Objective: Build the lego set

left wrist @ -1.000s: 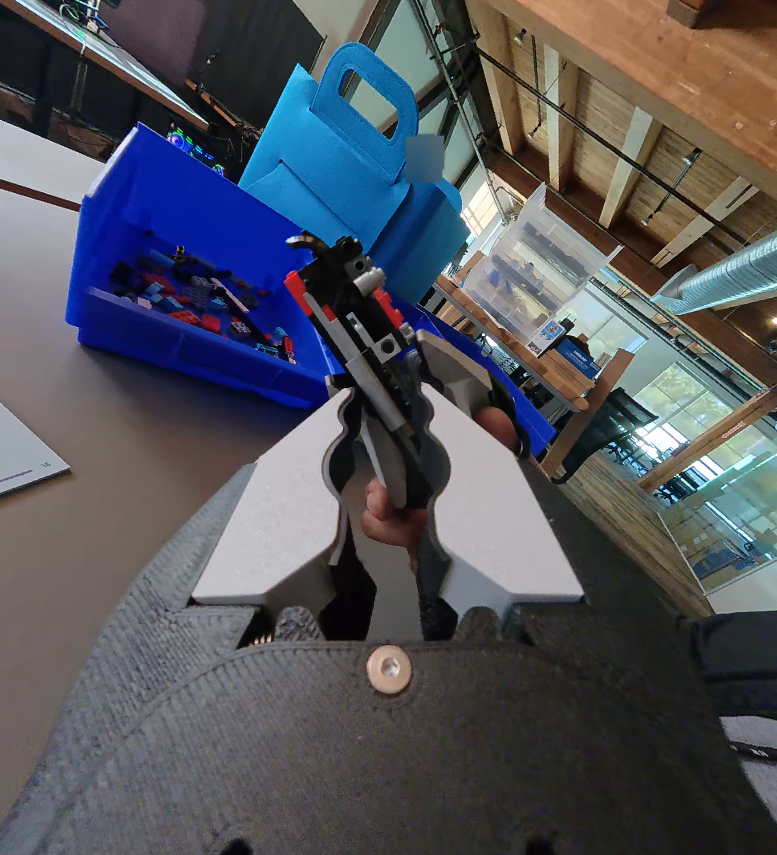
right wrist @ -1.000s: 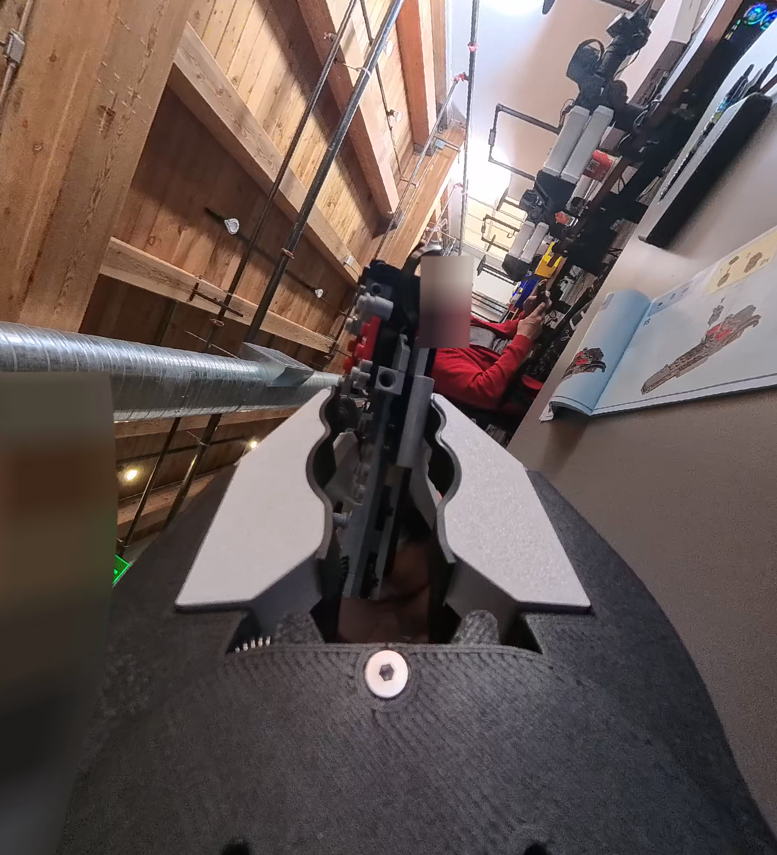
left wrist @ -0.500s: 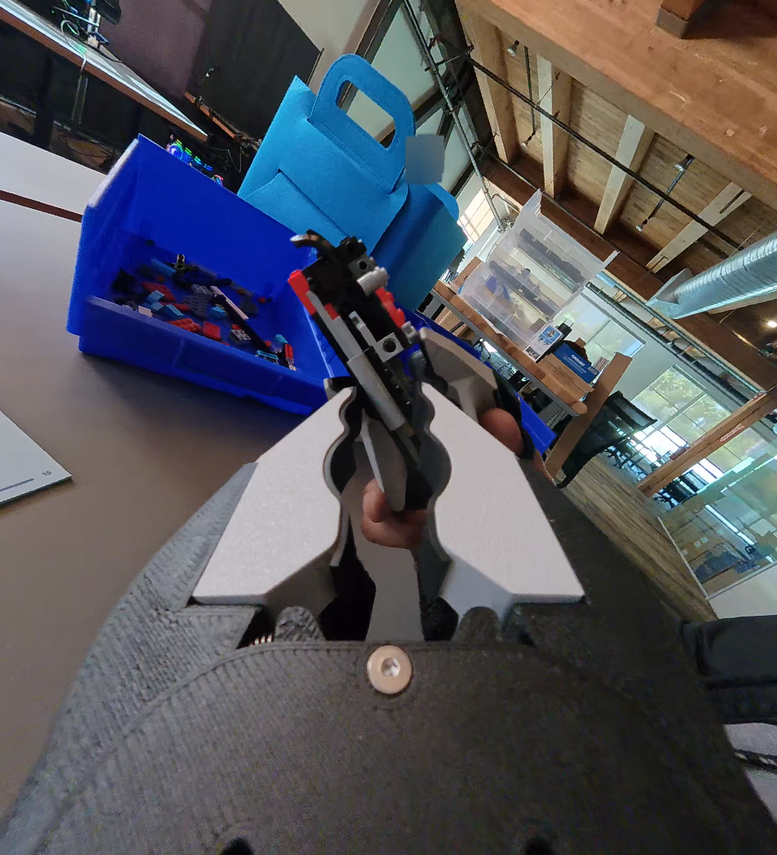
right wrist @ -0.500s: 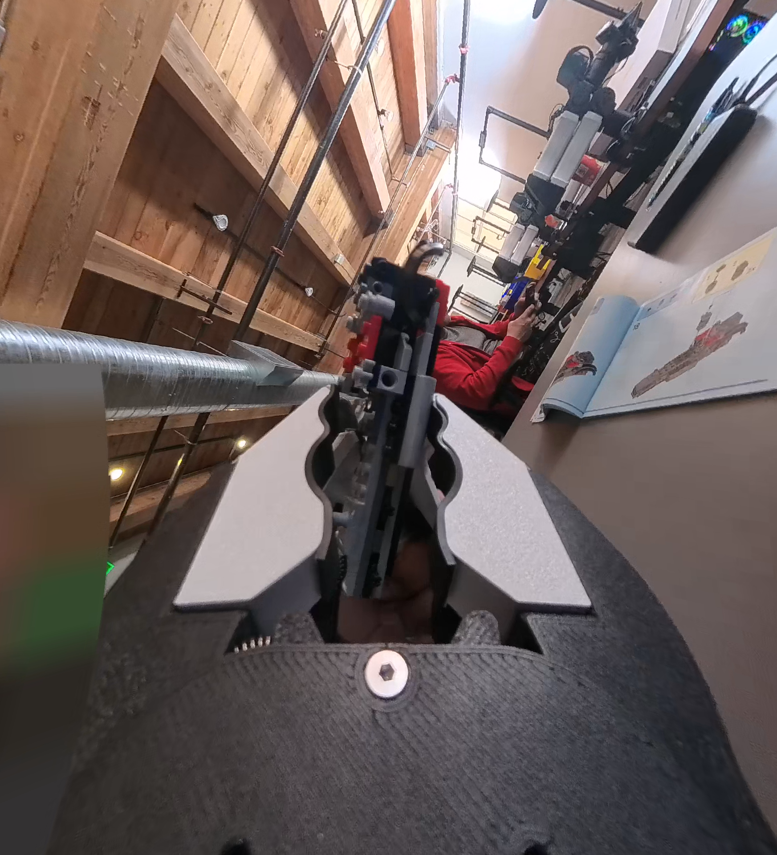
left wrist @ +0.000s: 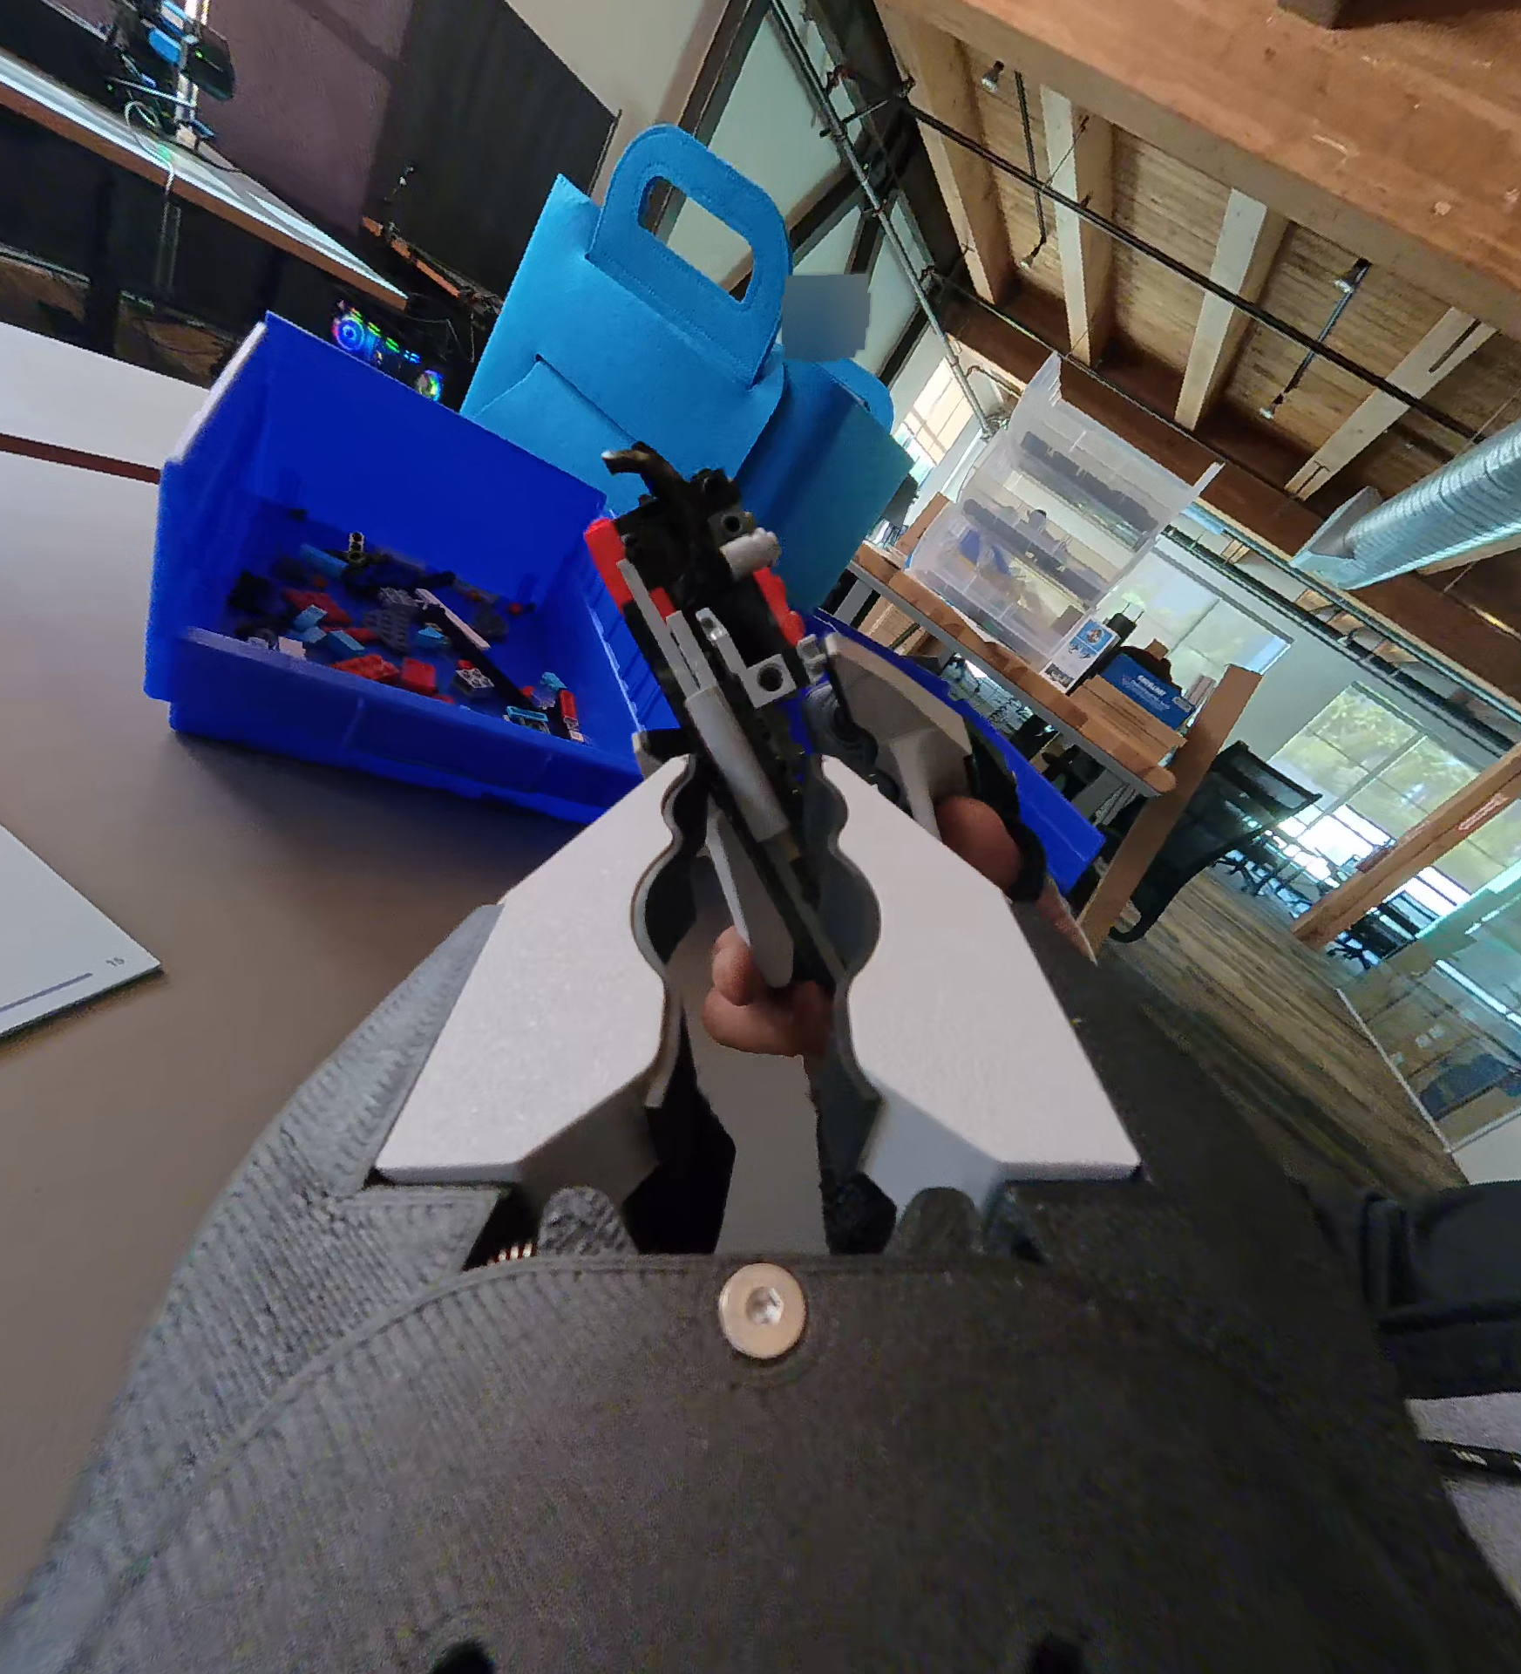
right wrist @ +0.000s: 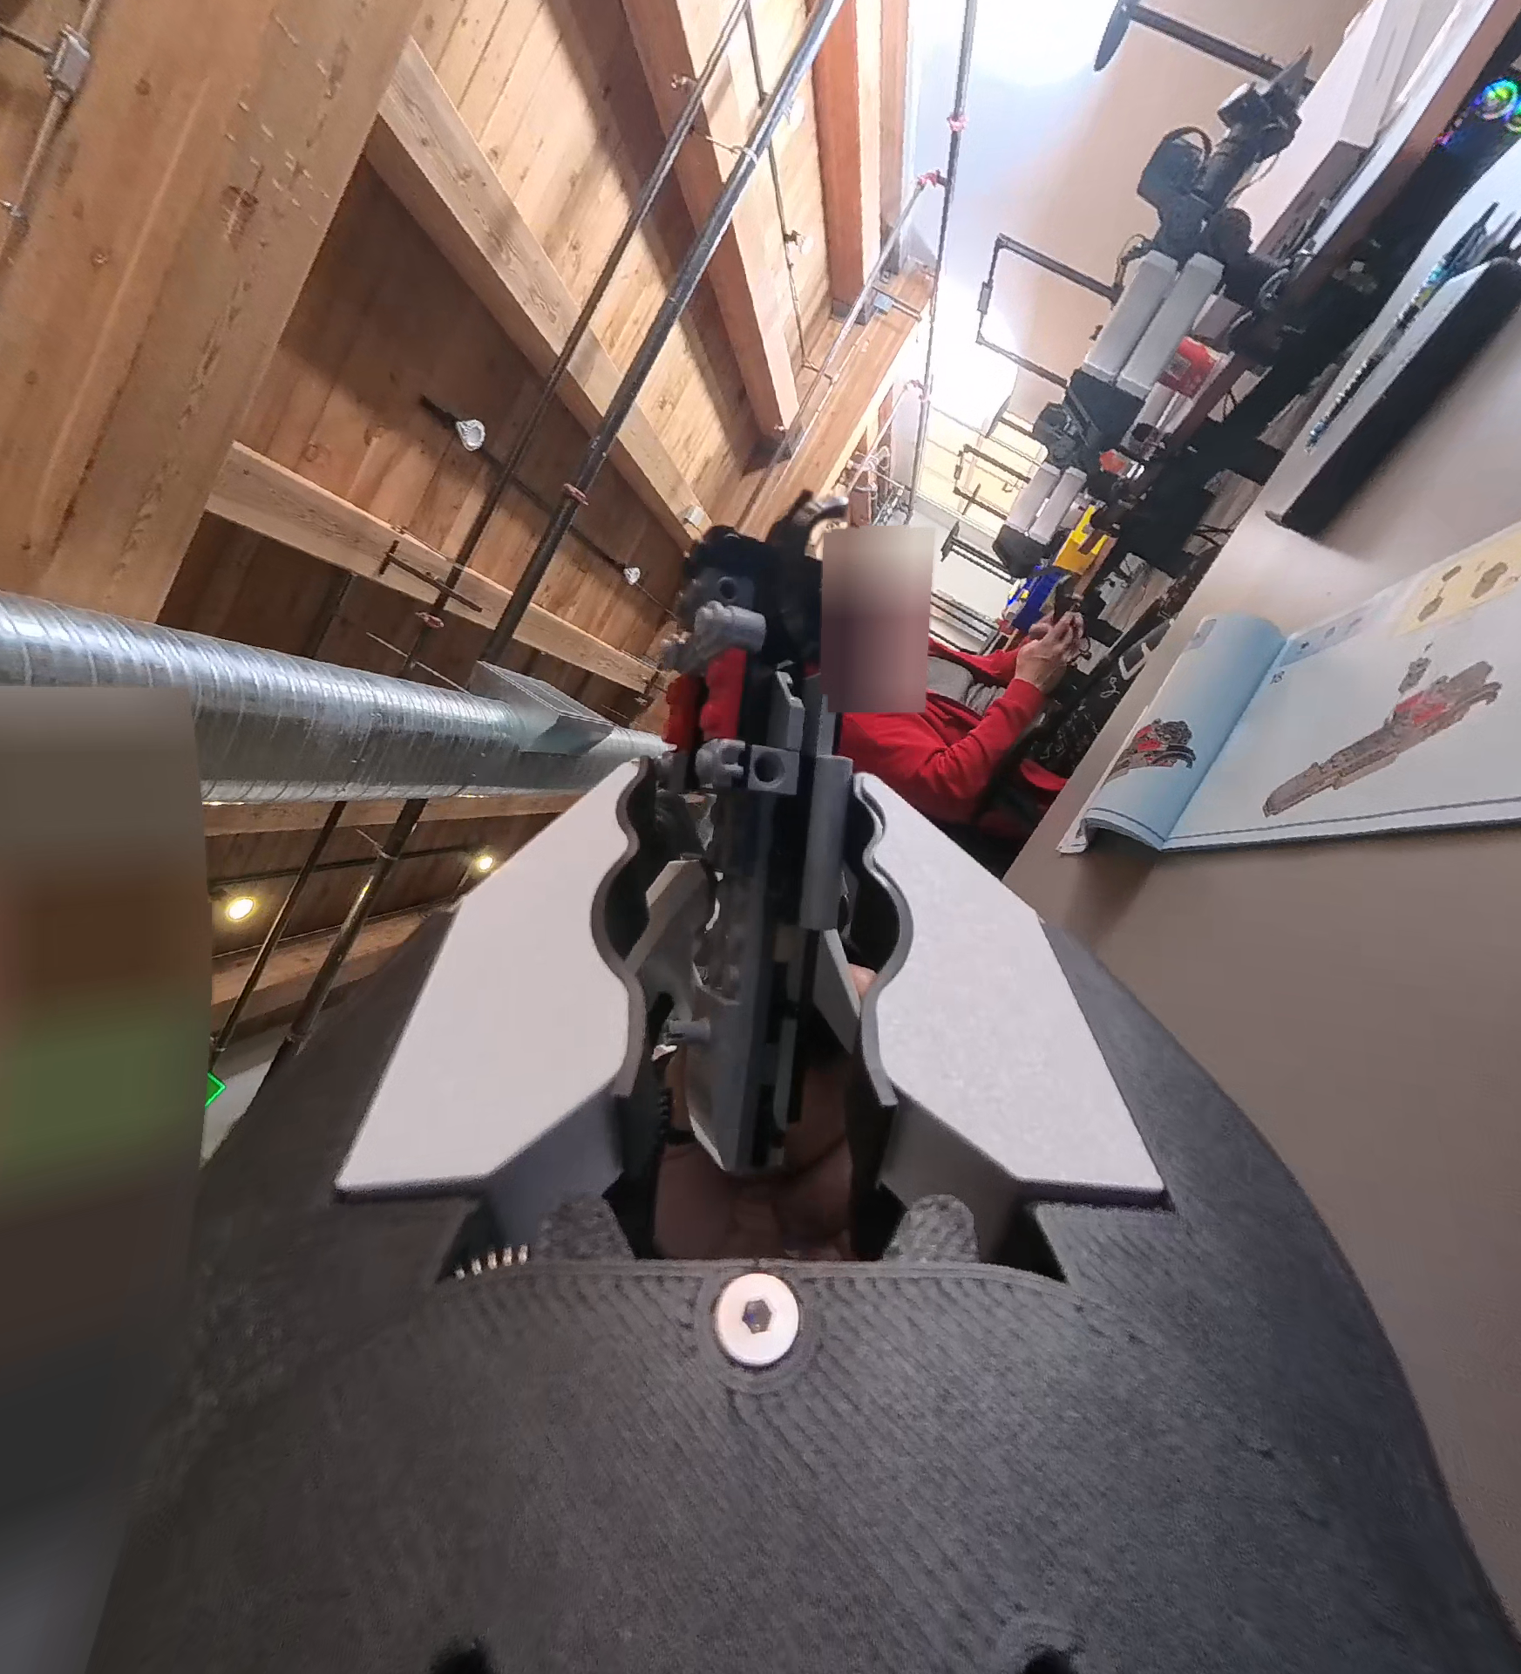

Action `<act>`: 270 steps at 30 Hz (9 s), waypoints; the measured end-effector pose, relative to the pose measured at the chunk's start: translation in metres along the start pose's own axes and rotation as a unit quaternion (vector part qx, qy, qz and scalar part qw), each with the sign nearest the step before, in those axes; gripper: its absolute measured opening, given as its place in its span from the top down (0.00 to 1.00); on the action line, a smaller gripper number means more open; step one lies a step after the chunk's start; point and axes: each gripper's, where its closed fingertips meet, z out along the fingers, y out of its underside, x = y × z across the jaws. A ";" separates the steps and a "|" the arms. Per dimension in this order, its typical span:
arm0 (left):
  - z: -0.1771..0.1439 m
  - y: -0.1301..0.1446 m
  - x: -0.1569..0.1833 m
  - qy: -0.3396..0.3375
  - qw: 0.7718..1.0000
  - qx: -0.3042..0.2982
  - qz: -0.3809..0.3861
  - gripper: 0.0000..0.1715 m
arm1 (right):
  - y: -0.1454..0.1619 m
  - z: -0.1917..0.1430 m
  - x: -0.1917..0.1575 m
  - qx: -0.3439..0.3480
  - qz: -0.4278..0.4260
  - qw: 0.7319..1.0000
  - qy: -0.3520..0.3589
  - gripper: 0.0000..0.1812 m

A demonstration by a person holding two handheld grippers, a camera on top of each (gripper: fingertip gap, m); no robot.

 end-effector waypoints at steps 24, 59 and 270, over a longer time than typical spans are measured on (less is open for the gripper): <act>0.002 -0.002 0.005 0.021 1.000 0.002 0.003 0.86 | -0.003 -0.001 -0.007 0.020 -0.027 0.999 -0.014 0.78; 0.005 0.020 0.027 0.067 0.992 -0.086 0.068 0.88 | 0.012 -0.012 -0.027 -0.068 -0.132 0.988 -0.039 0.77; -0.021 0.034 -0.225 -0.099 0.837 -0.429 0.325 0.32 | -0.056 -0.007 0.152 -0.236 -0.427 0.819 0.302 0.76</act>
